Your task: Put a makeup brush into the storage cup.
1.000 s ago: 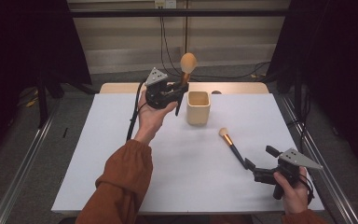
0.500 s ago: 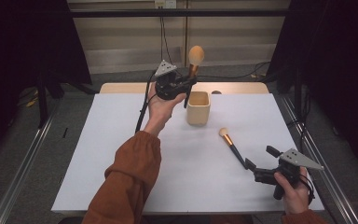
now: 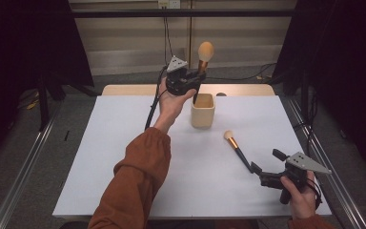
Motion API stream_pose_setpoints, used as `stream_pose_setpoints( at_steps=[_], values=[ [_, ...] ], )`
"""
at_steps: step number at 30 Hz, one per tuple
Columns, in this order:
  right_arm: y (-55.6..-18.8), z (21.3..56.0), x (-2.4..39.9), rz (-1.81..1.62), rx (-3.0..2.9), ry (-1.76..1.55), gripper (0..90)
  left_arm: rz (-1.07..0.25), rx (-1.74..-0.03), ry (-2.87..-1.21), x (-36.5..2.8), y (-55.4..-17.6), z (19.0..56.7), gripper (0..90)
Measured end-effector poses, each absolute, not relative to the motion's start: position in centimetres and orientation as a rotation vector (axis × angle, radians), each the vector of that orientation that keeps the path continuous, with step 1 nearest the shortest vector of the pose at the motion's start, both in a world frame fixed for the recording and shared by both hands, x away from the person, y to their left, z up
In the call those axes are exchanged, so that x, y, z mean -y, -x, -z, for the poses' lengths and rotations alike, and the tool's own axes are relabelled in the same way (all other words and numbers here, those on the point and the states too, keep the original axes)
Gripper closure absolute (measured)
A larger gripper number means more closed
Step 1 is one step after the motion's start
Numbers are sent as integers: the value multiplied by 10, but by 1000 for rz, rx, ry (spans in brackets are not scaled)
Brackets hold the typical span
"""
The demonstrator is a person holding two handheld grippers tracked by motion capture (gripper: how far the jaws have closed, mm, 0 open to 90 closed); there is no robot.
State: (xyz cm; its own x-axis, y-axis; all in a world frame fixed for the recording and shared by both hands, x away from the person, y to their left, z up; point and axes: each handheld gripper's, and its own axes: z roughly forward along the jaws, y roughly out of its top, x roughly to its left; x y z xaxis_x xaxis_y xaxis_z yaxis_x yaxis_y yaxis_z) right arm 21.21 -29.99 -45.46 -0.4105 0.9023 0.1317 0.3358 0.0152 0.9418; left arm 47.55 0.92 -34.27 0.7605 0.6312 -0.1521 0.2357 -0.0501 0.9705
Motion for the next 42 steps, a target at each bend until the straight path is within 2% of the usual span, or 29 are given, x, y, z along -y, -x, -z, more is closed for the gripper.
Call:
stream_pose_setpoints(
  at_steps=[15,22,42],
  values=[
    [-211,455,300,-1407,-1775,-1271,0,-402,-721,-1644,4,-488,363,715],
    [-211,455,300,-1408,-1772,-1269,0,-373,-744,-1620,5,-490,370,714],
    [-211,455,300,-1410,-1775,-1268,0,-377,-728,-1694,13,-489,396,714]
  ],
)
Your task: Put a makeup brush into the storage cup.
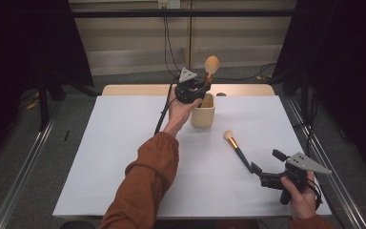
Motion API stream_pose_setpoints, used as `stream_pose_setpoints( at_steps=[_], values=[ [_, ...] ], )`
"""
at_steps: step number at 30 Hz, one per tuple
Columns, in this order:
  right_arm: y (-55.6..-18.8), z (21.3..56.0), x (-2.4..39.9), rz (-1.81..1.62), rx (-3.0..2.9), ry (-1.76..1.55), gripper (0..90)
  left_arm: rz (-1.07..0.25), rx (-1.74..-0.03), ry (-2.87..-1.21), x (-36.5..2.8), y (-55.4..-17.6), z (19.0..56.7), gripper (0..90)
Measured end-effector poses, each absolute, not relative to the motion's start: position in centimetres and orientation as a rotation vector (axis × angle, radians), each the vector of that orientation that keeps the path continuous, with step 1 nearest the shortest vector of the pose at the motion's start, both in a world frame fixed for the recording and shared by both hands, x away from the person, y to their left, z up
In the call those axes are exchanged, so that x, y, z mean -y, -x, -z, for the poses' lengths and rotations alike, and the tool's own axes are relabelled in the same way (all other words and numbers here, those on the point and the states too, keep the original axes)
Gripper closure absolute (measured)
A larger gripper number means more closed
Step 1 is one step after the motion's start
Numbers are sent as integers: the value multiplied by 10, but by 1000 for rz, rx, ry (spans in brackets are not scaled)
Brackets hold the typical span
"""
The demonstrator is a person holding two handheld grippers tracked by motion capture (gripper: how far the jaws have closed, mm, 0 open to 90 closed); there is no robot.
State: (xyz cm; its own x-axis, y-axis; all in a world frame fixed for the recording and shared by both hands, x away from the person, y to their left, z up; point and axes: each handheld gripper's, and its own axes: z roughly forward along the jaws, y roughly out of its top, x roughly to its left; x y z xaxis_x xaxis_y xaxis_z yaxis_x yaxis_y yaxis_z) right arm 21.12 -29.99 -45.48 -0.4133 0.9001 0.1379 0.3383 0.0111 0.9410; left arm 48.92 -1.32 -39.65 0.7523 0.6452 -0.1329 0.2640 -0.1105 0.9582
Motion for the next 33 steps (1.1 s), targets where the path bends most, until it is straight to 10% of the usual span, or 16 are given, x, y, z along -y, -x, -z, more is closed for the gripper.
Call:
stream_pose_setpoints(
  at_steps=[33],
  values=[
    [-212,455,299,-1411,-1778,-1269,0,-360,-755,-1761,5,-482,427,713]
  ],
)
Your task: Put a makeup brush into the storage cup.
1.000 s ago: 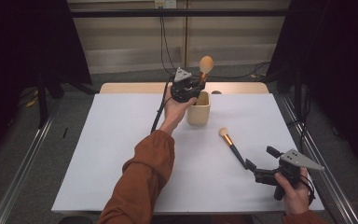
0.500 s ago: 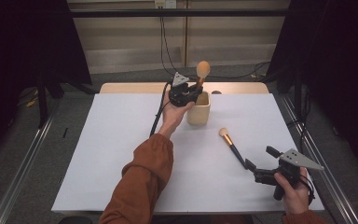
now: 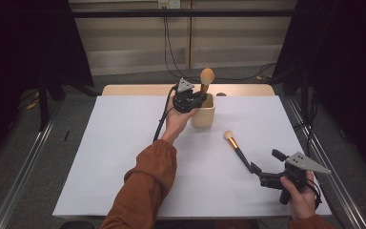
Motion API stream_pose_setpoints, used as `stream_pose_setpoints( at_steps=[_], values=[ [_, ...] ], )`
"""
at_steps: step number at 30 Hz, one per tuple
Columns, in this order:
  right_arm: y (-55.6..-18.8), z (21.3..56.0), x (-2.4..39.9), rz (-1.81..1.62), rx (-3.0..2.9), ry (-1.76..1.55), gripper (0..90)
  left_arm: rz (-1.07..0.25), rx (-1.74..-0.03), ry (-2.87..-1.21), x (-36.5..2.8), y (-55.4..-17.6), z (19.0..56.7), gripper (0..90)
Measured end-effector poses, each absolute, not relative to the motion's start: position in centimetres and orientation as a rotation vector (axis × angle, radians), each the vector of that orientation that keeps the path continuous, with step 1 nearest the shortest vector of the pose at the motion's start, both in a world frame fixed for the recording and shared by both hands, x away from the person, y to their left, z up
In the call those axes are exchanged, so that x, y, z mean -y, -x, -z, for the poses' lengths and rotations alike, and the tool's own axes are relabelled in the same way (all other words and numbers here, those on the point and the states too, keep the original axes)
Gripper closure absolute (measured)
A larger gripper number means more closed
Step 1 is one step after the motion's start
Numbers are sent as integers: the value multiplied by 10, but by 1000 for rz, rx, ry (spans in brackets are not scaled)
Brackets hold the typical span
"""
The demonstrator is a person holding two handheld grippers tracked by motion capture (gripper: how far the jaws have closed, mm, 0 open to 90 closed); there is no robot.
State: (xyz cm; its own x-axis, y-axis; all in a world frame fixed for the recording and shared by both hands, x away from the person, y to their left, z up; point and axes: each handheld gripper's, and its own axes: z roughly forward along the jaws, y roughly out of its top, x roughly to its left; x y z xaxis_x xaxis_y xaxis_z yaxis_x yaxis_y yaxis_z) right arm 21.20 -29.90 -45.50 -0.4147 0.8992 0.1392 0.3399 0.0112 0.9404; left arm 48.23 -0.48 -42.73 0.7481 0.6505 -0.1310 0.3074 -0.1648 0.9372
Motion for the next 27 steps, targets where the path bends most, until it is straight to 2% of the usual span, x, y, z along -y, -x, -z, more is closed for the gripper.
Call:
stream_pose_setpoints(
  at_steps=[15,18,19,27],
  values=[
    [-212,455,299,-1411,-1785,-1262,0,-334,-773,-1779,3,-482,431,698],
    [-212,455,299,-1412,-1784,-1262,0,-330,-770,-1778,3,-482,431,669],
    [-212,455,299,-1413,-1783,-1262,0,-339,-770,-1785,4,-481,431,627],
    [-212,455,298,-1416,-1787,-1257,0,-342,-747,-1778,4,-476,427,571]
  ],
)
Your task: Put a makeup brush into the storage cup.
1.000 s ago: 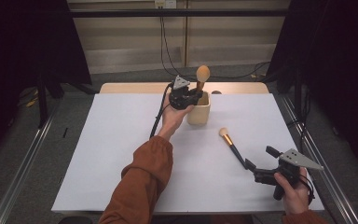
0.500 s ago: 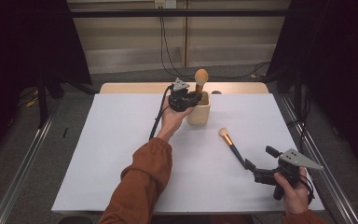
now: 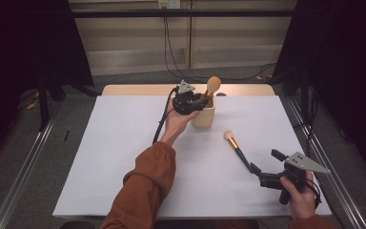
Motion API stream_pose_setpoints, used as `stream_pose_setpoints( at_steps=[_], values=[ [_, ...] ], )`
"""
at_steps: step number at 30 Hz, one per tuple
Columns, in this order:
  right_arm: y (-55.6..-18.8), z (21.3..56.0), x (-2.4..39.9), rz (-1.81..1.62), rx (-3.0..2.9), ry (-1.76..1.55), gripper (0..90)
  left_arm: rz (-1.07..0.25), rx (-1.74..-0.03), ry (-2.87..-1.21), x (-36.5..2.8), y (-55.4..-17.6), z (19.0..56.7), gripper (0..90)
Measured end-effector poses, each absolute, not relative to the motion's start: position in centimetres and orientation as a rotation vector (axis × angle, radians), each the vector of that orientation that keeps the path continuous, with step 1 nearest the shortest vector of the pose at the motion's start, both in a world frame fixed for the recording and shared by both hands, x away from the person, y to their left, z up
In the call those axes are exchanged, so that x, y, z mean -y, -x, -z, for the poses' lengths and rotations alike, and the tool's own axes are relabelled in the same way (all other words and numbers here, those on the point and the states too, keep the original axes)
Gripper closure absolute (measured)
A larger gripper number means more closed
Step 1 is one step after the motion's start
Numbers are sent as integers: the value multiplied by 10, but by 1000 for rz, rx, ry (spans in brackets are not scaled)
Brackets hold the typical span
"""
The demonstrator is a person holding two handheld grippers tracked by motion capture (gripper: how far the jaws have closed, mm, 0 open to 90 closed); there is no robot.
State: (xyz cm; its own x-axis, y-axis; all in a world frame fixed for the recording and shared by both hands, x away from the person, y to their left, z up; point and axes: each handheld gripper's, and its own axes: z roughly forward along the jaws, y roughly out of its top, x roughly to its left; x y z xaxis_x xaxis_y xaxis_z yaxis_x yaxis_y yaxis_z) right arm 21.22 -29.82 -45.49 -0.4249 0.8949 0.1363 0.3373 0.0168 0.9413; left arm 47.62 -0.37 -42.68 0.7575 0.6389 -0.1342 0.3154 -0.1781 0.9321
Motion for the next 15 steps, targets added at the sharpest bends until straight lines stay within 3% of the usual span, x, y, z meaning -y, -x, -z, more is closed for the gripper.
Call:
stream_pose_setpoints(
  at_steps=[4,15],
  values=[
    [-212,455,298,-1415,-1785,-1260,0,-328,-737,-1774,0,-474,423,531],
    [-213,455,298,-1412,-1787,-1261,0,-298,-801,-1729,-18,-461,420,271]
  ],
)
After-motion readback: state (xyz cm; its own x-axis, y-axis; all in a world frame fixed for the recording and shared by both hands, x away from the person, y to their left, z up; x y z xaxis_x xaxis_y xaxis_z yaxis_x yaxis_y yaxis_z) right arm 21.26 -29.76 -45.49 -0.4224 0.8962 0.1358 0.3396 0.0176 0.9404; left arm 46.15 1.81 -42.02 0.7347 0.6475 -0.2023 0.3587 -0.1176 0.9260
